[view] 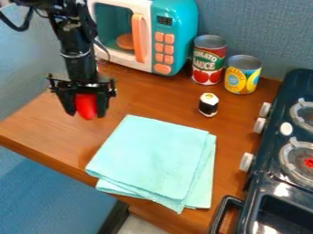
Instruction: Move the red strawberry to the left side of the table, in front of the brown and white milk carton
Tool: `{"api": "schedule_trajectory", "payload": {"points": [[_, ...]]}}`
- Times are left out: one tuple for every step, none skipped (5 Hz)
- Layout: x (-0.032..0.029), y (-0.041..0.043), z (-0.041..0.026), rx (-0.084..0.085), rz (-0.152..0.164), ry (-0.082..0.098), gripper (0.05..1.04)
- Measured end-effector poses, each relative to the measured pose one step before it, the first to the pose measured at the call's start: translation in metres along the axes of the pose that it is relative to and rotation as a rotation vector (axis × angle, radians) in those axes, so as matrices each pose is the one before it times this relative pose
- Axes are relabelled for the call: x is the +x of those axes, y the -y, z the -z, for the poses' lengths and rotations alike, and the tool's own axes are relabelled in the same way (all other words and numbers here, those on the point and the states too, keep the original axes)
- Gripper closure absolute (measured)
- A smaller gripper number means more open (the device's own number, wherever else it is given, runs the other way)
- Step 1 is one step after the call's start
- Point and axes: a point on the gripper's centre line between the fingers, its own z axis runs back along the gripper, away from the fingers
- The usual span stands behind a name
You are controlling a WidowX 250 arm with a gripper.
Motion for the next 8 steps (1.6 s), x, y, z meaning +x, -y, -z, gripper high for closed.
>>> {"api": "schedule_trajectory", "payload": {"points": [[-0.00168,-0.01760,0.00364,0.0325,0.0256,-0.0246,0.240],[0.00597,-0.01391,0.00859,0.0474,0.0163,-0.0188,0.240],[0.00701,-0.00414,0.00993,0.0213,0.0146,-0.0116,0.240],[0.00249,-0.01110,0.01030,0.0140,-0.0081,-0.0040,0.240],[0.00056,-0.00282,0.00788,0.0069,0.0138,-0.0035,0.240],[0.00041,-0.00661,0.00211,0.0063,0.0003,-0.0036,0.240],[0.00046,-0.00561,0.00195,0.0036,-0.0044,0.0026,0.240],[-0.00193,0.00044,0.00129,-0.0007,-0.0174,-0.0030,0.180]]}}
